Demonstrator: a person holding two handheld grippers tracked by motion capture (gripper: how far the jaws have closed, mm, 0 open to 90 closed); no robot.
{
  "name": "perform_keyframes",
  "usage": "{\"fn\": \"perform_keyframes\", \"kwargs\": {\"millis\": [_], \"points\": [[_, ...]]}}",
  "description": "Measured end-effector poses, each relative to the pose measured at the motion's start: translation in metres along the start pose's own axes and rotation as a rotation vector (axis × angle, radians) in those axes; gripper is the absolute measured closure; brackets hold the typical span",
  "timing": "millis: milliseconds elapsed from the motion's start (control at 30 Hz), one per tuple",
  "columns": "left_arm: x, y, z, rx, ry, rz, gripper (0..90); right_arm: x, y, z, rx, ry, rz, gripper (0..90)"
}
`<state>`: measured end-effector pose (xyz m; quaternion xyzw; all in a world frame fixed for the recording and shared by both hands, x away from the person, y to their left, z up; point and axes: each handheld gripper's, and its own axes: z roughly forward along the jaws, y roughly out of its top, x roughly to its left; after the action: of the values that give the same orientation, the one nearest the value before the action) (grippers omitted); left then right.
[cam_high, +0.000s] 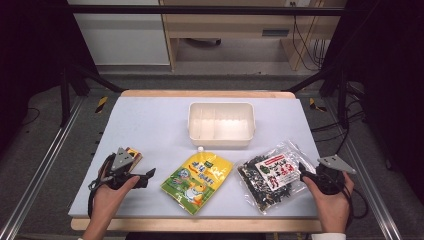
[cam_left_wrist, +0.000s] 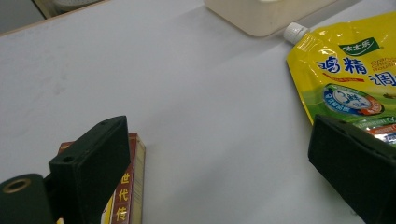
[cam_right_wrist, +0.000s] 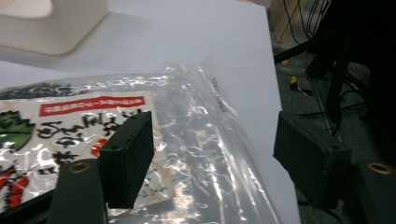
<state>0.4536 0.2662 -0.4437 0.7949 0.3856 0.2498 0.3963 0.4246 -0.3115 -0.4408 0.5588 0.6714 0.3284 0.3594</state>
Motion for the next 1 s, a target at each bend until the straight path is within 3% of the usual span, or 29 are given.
{"fn": "perform_keyframes", "kwargs": {"millis": [167, 200, 333, 433, 600, 733, 900, 967, 1000], "points": [[-0.001, 0.0, 0.002, 0.009, 0.011, -0.001, 6.0, -0.016, -0.004, 0.003, 0.023, -0.002, 0.011, 40.2], [-0.001, 0.0, 0.003, 0.013, 0.01, -0.001, 6.1, -0.024, -0.008, 0.005, 0.033, 0.004, 0.028, 44.2], [-0.002, 0.0, 0.005, 0.022, 0.011, 0.005, 6.3, -0.035, -0.017, 0.01, 0.058, 0.021, 0.062, 48.7], [-0.004, 0.0, 0.006, 0.026, 0.01, 0.012, 6.4, -0.039, -0.022, 0.015, 0.079, 0.049, 0.091, 48.4], [-0.005, 0.0, 0.006, 0.031, 0.01, 0.021, 6.6, -0.043, -0.03, 0.021, 0.112, 0.071, 0.098, 44.6], [-0.005, 0.0, 0.005, 0.038, 0.009, 0.029, 6.8, -0.048, -0.037, 0.021, 0.125, 0.096, 0.158, 43.9], [-0.005, 0.0, 0.005, 0.039, 0.008, 0.032, 7.0, -0.05, -0.043, 0.02, 0.105, 0.121, 0.192, 44.6], [-0.005, 0.0, 0.006, 0.046, 0.006, 0.038, 7.1, -0.051, -0.045, 0.021, 0.128, 0.171, 0.231, 42.9], [-0.005, 0.0, 0.006, 0.046, 0.006, 0.038, 7.2, -0.051, -0.045, 0.021, 0.128, 0.171, 0.231, 42.9]]}}
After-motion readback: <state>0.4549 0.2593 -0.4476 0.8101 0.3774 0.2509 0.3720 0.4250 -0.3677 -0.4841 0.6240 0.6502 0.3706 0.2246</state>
